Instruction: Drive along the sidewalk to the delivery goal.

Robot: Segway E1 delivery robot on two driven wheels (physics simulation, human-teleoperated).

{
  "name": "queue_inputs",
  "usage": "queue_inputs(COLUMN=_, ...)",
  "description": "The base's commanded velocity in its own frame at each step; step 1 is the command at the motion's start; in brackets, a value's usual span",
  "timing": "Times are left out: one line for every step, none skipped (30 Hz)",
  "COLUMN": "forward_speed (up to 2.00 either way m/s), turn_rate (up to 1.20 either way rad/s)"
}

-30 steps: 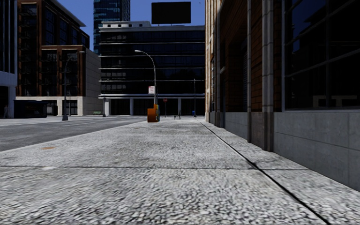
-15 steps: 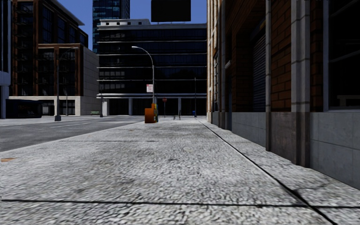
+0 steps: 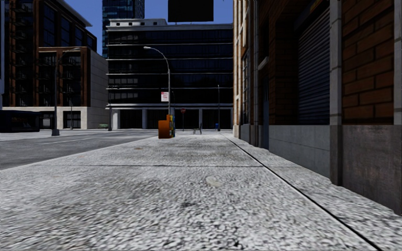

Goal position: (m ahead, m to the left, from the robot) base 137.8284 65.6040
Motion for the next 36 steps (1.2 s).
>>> queue_inputs(forward_speed=2.0, turn_rate=0.0)
queue_inputs(forward_speed=2.0, turn_rate=0.0)
queue_inputs(forward_speed=2.0, turn_rate=0.0)
queue_inputs(forward_speed=2.0, turn_rate=0.0)
queue_inputs(forward_speed=2.0, turn_rate=0.0)
queue_inputs(forward_speed=2.0, turn_rate=0.0)
queue_inputs(forward_speed=2.0, turn_rate=0.0)
queue_inputs(forward_speed=2.0, turn_rate=0.0)
queue_inputs(forward_speed=2.0, turn_rate=0.0)
queue_inputs(forward_speed=2.0, turn_rate=0.0)
queue_inputs(forward_speed=2.0, turn_rate=0.0)
queue_inputs(forward_speed=2.0, turn_rate=0.0)
queue_inputs(forward_speed=2.0, turn_rate=0.0)
queue_inputs(forward_speed=2.0, turn_rate=0.0)
queue_inputs(forward_speed=2.0, turn_rate=0.0)
queue_inputs(forward_speed=2.0, turn_rate=0.0)
queue_inputs(forward_speed=2.0, turn_rate=0.0)
queue_inputs(forward_speed=2.0, turn_rate=0.0)
queue_inputs(forward_speed=2.0, turn_rate=0.0)
queue_inputs(forward_speed=2.0, turn_rate=0.0)
queue_inputs(forward_speed=2.0, turn_rate=0.0)
queue_inputs(forward_speed=2.0, turn_rate=0.0)
queue_inputs(forward_speed=2.0, turn_rate=0.0)
queue_inputs(forward_speed=2.0, turn_rate=0.0)
queue_inputs(forward_speed=2.0, turn_rate=0.0)
queue_inputs(forward_speed=2.0, turn_rate=0.0)
queue_inputs(forward_speed=2.0, turn_rate=0.0)
queue_inputs(forward_speed=2.0, turn_rate=0.0)
queue_inputs(forward_speed=2.0, turn_rate=0.0)
queue_inputs(forward_speed=2.0, turn_rate=0.0)
queue_inputs(forward_speed=2.0, turn_rate=0.0)
queue_inputs(forward_speed=2.0, turn_rate=0.0)
queue_inputs(forward_speed=2.0, turn_rate=0.0)
queue_inputs(forward_speed=2.0, turn_rate=0.0)
queue_inputs(forward_speed=2.0, turn_rate=0.0)
queue_inputs(forward_speed=2.0, turn_rate=0.0)
